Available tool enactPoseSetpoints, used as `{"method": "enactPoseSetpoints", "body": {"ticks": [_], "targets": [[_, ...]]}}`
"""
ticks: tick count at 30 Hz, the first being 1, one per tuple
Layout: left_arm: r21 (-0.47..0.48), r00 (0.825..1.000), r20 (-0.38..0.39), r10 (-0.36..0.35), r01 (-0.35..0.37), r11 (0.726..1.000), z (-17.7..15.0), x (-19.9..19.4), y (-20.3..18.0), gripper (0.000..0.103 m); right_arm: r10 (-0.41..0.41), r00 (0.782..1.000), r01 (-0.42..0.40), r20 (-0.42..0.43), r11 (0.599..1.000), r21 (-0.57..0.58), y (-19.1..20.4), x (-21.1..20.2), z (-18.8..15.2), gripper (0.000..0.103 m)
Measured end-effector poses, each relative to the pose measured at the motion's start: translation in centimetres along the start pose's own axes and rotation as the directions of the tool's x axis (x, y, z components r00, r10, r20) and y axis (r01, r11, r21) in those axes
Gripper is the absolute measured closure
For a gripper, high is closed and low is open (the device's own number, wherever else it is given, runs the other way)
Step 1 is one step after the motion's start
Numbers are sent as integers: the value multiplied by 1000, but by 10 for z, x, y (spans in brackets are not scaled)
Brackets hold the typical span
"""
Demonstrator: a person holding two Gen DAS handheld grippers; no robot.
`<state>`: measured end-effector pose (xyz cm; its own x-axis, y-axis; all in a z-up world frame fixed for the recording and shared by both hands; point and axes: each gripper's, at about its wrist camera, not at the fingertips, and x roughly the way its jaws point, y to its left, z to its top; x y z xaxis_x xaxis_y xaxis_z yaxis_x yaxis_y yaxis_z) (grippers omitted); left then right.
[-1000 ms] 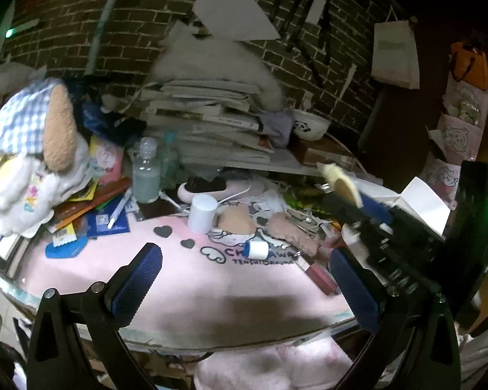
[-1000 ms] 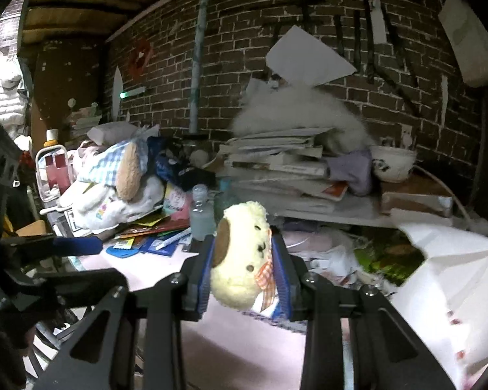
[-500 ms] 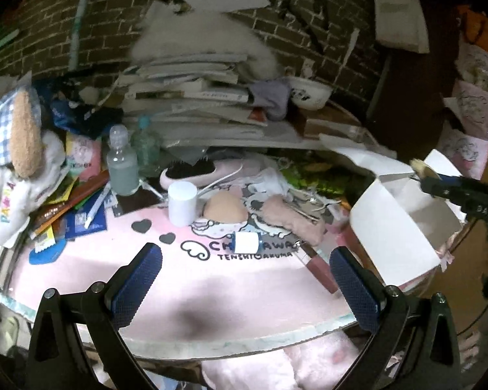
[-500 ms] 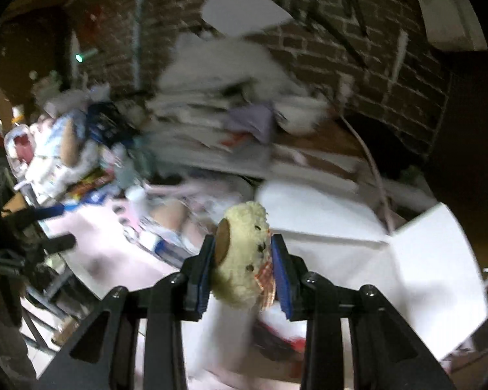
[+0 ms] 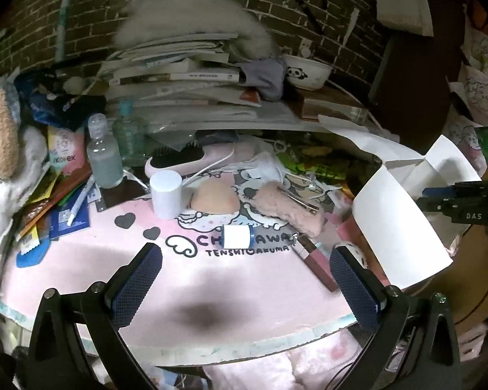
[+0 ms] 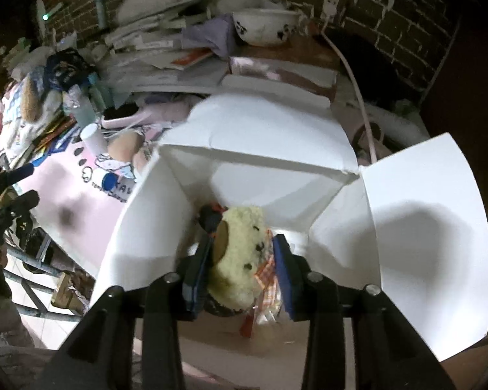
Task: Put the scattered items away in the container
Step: 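Lift the plush dog into the white box and release it, then grasp the white cylindrical container with the left gripper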
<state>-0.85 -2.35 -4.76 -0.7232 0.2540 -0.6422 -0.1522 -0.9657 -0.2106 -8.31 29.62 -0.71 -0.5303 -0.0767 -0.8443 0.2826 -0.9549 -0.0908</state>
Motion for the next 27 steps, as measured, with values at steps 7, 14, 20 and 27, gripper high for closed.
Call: {"method": "enactPoseSetpoints", "body": {"ticks": [7,14,20,27], "targets": [[9,1000,5,-19,19,1000,4,0,-3,0,-18,998,16,63,999,36,-3,-15,7,36],[-12,999,15,-52,52,999,3,-2,4,0,47,959,-60,278,997,40,17,-53,17,16],[-53,1000,30,-4,6,999,4,2,20,1,145,884,-151,446,988,-22,72,-64,17,16],[-47,1000,-23,-7,6,999,-2,39,40,1,170,875,-169,452,985,-43,130,-33,2,16]]}}
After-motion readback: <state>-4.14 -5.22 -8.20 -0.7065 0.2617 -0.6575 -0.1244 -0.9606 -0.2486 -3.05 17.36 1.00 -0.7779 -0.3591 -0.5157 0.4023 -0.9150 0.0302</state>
